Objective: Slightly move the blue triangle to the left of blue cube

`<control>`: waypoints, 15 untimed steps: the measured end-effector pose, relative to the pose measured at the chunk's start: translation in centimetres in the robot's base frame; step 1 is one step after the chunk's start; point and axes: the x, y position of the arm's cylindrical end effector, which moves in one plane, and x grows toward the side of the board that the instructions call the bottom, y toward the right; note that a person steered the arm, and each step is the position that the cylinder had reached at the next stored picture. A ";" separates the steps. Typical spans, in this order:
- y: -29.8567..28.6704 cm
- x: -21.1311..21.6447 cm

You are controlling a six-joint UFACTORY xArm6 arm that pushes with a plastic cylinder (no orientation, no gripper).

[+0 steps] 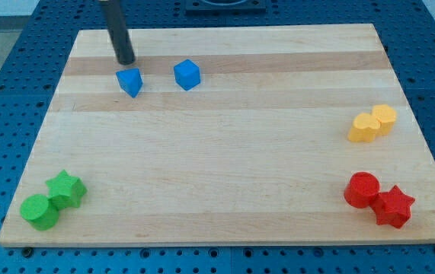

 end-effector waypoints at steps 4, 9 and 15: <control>-2.6 4.9; 4.0 3.7; 1.6 8.0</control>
